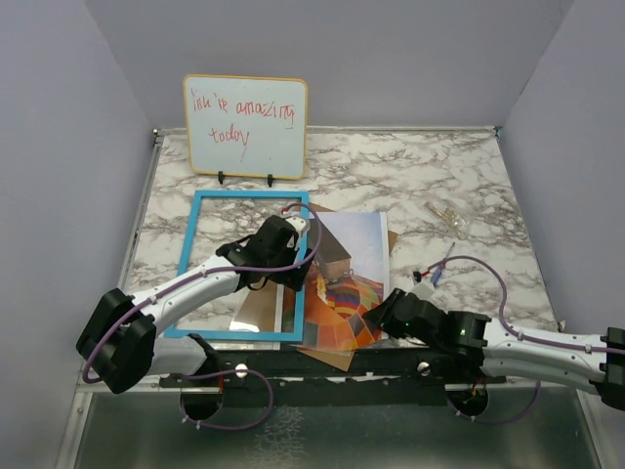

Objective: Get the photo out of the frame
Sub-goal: Pick up the photo from the photo frame.

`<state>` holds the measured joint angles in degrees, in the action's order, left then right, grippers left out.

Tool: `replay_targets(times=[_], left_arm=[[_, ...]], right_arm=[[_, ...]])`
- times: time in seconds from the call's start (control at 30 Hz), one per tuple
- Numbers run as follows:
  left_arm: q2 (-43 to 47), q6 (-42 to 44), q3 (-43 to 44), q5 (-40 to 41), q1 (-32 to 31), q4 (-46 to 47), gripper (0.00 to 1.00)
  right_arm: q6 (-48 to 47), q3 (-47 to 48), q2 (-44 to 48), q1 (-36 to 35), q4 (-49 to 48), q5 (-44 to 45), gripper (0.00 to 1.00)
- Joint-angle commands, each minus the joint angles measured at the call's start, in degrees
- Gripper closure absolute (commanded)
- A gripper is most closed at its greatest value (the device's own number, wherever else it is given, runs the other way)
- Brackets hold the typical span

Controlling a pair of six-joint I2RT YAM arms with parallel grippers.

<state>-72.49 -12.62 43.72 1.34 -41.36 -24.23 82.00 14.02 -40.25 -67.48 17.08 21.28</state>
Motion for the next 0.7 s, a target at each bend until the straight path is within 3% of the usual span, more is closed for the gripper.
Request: replay_targets(times=[0.0, 0.33, 0.47, 0.67], left_arm=[[0.1, 0.0, 1.8, 0.4, 0.1, -0.7, 0.01], [0.1, 0.0, 1.7, 0.6, 0.2, -0.8, 0.01], [0.1, 0.0, 1.8, 0.5, 0.1, -0.8, 0.01], [-0.4, 0.1, 2.0, 0.4, 0.2, -0.8, 0.01]], right_arm=[[-0.1, -1.9, 0.1, 0.2, -7.9, -1.5, 0.70], [2.3, -2.0, -1.8, 0.2, -6.2, -0.2, 0.70], [4.6, -2.3, 0.4, 0.3, -2.7, 1.5, 0.60], [5.3, -2.8, 3.6, 0.6, -2.1, 3.7, 0.61]])
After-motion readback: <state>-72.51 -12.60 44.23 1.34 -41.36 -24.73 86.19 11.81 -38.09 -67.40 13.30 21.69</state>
